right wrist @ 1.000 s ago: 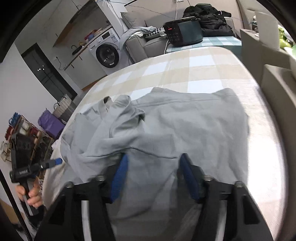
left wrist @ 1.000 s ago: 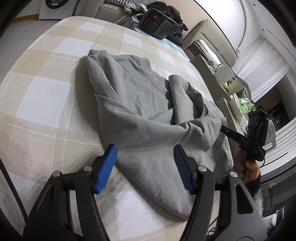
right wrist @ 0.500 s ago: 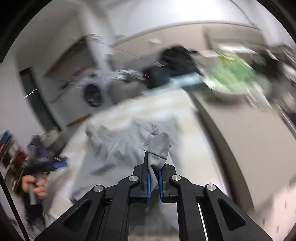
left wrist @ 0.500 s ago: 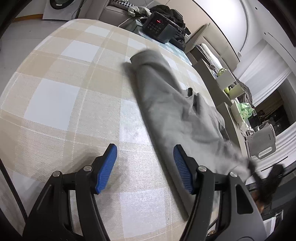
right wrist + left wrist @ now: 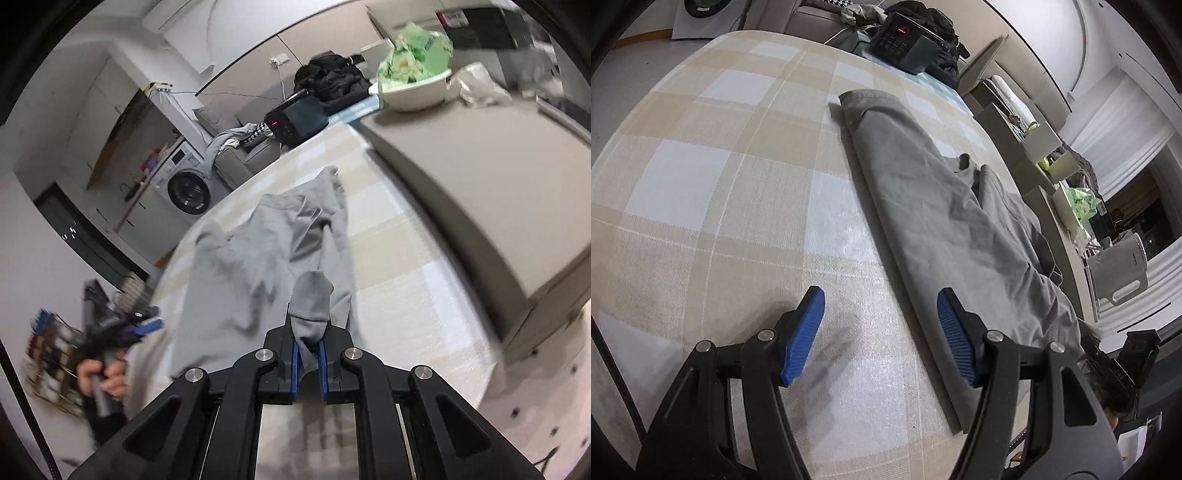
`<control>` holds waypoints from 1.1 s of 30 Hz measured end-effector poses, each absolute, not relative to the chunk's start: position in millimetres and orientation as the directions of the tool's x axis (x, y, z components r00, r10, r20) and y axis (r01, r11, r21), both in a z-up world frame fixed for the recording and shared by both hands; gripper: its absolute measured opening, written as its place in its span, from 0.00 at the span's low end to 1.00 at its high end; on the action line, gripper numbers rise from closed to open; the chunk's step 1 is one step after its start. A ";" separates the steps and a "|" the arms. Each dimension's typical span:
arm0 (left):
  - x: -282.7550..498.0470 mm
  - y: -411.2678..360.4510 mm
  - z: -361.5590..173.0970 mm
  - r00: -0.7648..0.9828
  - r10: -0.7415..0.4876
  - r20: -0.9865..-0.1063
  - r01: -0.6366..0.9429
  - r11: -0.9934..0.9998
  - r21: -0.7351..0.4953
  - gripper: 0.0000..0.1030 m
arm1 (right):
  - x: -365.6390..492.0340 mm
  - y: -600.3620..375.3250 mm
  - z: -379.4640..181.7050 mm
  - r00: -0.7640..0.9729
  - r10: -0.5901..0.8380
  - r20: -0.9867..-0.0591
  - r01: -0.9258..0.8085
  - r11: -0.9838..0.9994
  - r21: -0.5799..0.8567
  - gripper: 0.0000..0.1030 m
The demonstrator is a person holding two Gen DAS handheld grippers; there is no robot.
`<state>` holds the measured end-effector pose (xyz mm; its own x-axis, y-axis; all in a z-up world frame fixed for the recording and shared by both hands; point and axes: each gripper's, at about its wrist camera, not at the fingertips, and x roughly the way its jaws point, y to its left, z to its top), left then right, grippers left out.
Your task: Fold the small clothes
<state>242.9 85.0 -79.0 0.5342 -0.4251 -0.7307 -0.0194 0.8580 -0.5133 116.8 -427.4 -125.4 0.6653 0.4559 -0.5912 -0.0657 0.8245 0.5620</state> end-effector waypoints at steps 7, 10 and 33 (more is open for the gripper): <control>194.7 21.9 -50.3 0.507 -0.463 -0.727 0.257 0.886 -0.386 0.59 | 120.1 -432.0 -140.0 0.657 0.396 -0.641 0.007 0.847 0.531 0.08; 167.2 -14.7 -46.1 0.520 -0.411 -0.749 0.369 0.899 -0.237 0.62 | 121.5 -427.9 -136.4 0.659 0.393 -0.642 -0.004 0.855 0.519 0.08; 151.7 -106.9 -88.6 0.603 -0.170 -0.779 0.477 0.860 0.182 0.56 | 122.5 -427.5 -116.7 0.675 0.510 -0.533 -0.076 0.767 0.637 0.08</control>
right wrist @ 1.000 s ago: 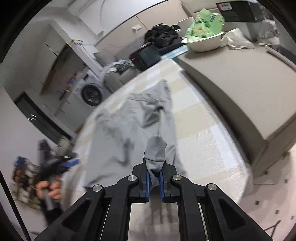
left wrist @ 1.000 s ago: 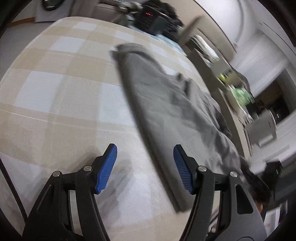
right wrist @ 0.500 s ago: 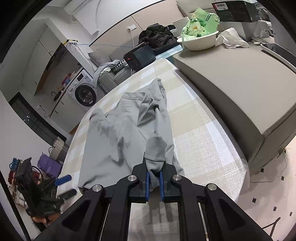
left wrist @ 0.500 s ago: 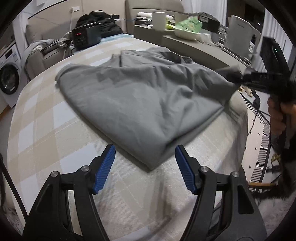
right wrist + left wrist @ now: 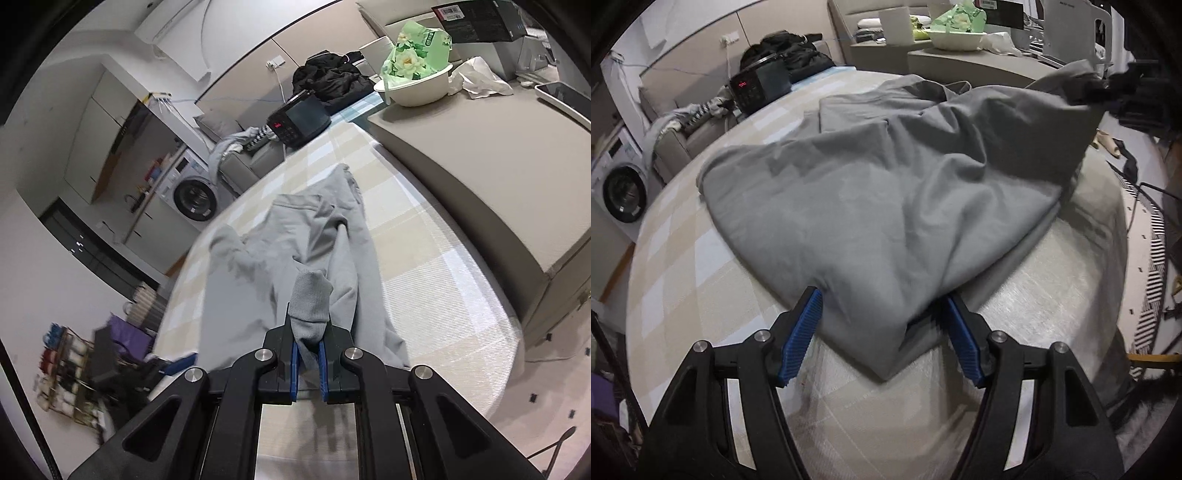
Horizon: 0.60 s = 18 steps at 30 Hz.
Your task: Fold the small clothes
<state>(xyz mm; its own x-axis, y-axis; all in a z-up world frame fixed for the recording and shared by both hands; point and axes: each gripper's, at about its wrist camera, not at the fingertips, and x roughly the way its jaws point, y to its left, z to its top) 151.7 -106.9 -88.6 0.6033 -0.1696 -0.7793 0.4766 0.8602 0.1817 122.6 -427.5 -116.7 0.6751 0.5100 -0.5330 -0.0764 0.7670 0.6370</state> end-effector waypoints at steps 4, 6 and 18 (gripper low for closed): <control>151.1 -88.7 -76.2 0.625 -0.208 -0.753 0.441 0.889 0.120 0.14 | 119.1 -428.4 -107.9 0.681 0.536 -0.499 -0.089 0.737 0.670 0.08; 145.5 -70.9 -65.4 0.659 -0.238 -0.714 0.417 0.905 0.084 0.06 | 117.7 -427.8 -104.6 0.681 0.540 -0.495 -0.098 0.737 0.669 0.08; 134.8 -19.5 -98.6 0.577 -0.283 -0.766 0.374 0.925 -0.060 0.23 | 122.7 -417.0 -159.8 0.614 0.425 -0.666 -0.005 0.845 0.535 0.11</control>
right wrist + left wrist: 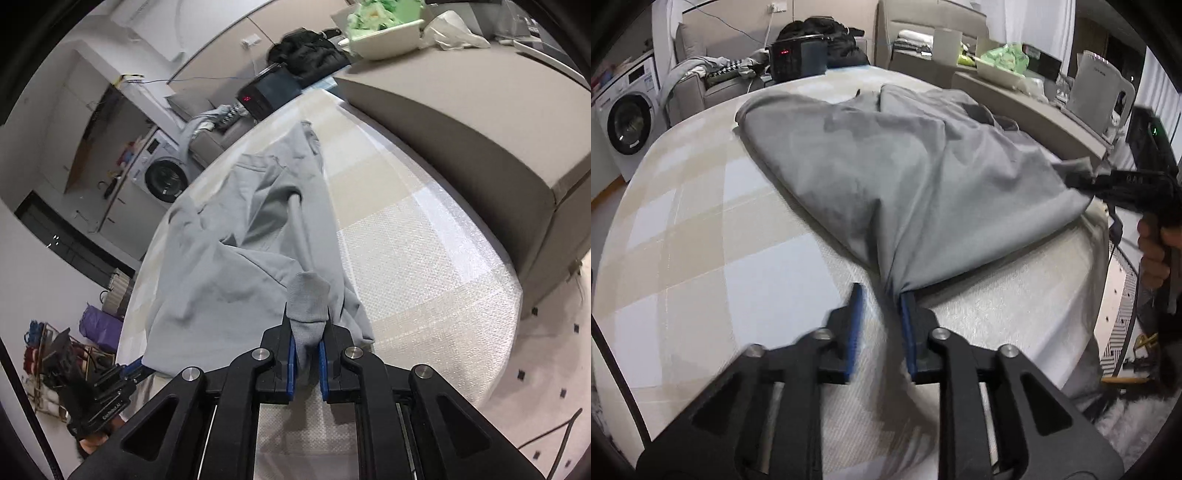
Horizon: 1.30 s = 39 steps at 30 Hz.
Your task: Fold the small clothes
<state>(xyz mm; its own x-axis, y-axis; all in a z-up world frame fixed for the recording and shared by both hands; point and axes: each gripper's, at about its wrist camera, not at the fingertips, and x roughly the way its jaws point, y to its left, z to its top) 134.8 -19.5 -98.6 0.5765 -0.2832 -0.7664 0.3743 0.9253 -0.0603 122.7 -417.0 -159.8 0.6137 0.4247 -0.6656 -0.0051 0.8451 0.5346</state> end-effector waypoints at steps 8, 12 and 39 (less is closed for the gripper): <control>140.8 18.5 -82.0 0.573 -0.387 -0.723 0.306 0.919 -0.249 0.54 | 135.6 -432.9 -116.1 0.697 0.345 -0.628 -0.032 0.891 0.454 0.50; 156.5 32.8 -70.7 0.607 -0.391 -0.691 0.258 0.920 -0.294 0.54 | 179.6 -425.6 -104.7 0.666 0.389 -0.636 -0.063 0.879 0.472 0.50; 209.2 56.5 -101.2 0.584 -0.431 -0.687 0.175 0.894 -0.412 0.54 | 339.2 -276.8 -82.2 0.421 0.581 -0.697 -0.339 0.813 0.473 0.53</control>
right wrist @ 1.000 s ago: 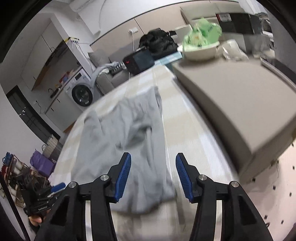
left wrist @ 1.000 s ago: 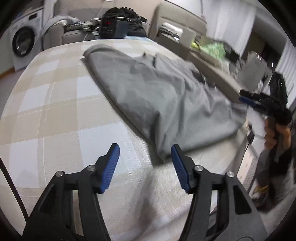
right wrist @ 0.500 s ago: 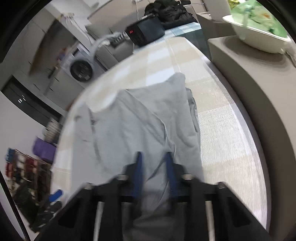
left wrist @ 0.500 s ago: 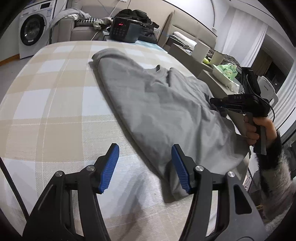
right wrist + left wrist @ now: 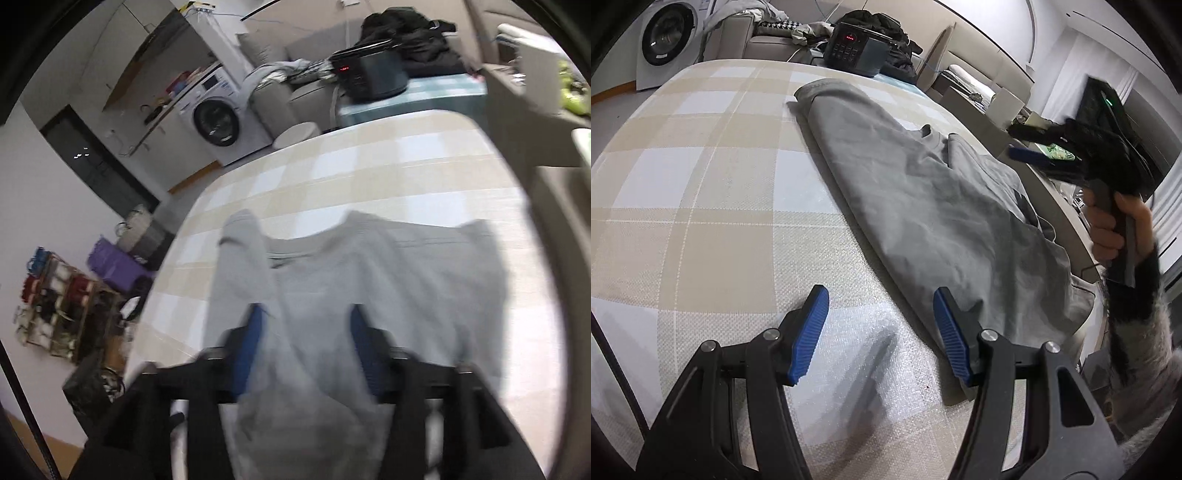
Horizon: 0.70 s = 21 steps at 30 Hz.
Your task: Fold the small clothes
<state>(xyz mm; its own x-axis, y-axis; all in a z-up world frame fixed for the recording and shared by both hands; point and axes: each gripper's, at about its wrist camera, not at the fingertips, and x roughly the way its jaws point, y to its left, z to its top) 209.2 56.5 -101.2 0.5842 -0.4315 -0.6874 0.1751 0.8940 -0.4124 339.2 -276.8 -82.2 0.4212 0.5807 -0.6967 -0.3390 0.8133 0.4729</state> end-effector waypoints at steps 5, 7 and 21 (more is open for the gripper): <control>206.4 56.5 -101.1 0.587 -0.432 -0.684 0.177 0.894 -0.413 0.54 | 380.3 -216.9 -103.7 0.369 0.623 -0.690 -0.391 0.777 0.493 0.53; 206.3 56.4 -101.3 0.588 -0.433 -0.683 0.179 0.893 -0.412 0.54 | 397.8 -196.8 -115.0 0.348 0.627 -0.697 -0.399 0.772 0.495 0.53; 203.4 64.5 -101.3 0.595 -0.441 -0.672 0.165 0.885 -0.434 0.54 | 367.1 -203.1 -50.7 0.536 0.607 -0.587 -0.470 0.792 0.390 0.04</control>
<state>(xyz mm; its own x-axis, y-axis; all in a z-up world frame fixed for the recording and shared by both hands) 203.4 64.5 -101.3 0.5951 -0.4409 -0.6719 0.1655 0.8854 -0.4344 367.1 -203.1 -50.7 0.5357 0.6073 -0.5866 -0.4700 0.7916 0.3904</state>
